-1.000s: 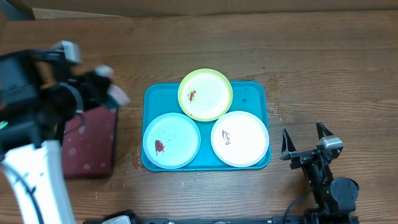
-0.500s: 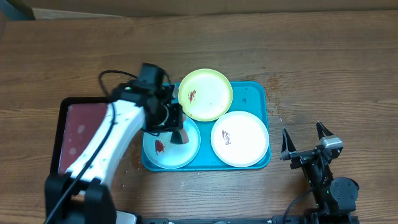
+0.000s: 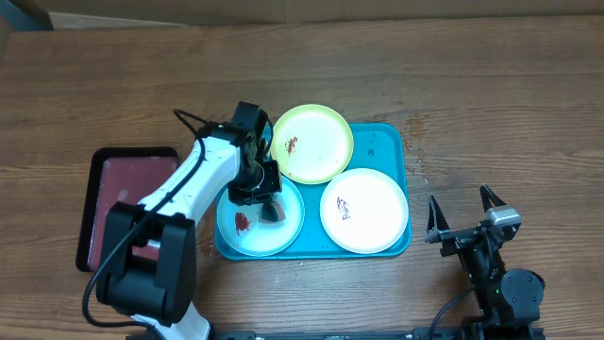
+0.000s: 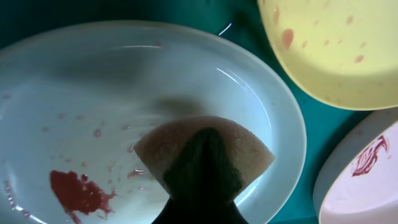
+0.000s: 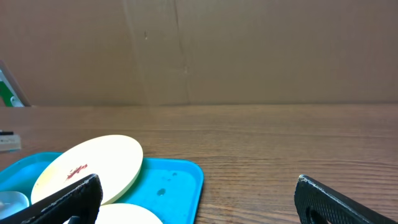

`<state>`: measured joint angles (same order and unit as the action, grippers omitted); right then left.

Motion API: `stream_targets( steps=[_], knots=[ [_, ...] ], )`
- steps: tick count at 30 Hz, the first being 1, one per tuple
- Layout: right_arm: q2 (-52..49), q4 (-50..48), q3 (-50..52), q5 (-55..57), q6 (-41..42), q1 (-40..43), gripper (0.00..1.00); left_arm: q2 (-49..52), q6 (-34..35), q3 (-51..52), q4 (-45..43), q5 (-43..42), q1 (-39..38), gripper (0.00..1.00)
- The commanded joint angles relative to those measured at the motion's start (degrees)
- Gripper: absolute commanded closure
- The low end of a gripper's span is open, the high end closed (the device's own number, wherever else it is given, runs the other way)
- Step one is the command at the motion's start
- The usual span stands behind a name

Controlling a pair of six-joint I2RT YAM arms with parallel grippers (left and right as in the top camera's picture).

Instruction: Clean dirty plates on tray and stack at the side

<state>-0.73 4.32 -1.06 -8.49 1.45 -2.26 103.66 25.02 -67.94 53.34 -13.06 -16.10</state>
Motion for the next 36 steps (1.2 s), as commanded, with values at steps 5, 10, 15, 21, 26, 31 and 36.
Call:
stream_targets(
  steps=[5, 10, 15, 21, 26, 31, 36],
  knots=[
    [0.35, -0.17, 0.59, 0.76, -0.20, 0.20, 0.00, 1.22, -4.81, -0.98, 0.07, -5.42, 0.33, 0.20],
    [0.35, -0.20, 0.59, 0.81, -0.22, 0.20, 0.00, 1.05, -5.90, -6.12, 3.89, -7.08, 0.44, 0.00],
    [0.35, -0.20, 0.59, 0.79, -0.22, 0.20, 0.00, -1.27, -7.06, -16.15, 11.10, -6.10, 0.74, 0.00],
    [0.35, -7.58, 0.59, -11.39, 11.76, -0.02, 0.00, -7.65, -6.36, -26.73, 15.85, 1.90, 3.48, 0.01],
    [0.35, -25.49, 0.57, -25.53, 27.12, -0.02, 0.00, -11.47, -6.38, -27.47, 17.11, 5.62, 9.01, 0.00],
    [0.07, -35.06, -6.19, -23.98, 28.74, 0.20, 0.00, -11.10, -6.40, -27.41, 21.20, 6.03, 12.94, 0.00],
    [-9.88, -4.61, -31.80, -29.75, 13.55, 0.52, 0.00, -10.43, -6.40, -27.39, 23.02, 6.03, 13.84, 0.00]
  ],
)
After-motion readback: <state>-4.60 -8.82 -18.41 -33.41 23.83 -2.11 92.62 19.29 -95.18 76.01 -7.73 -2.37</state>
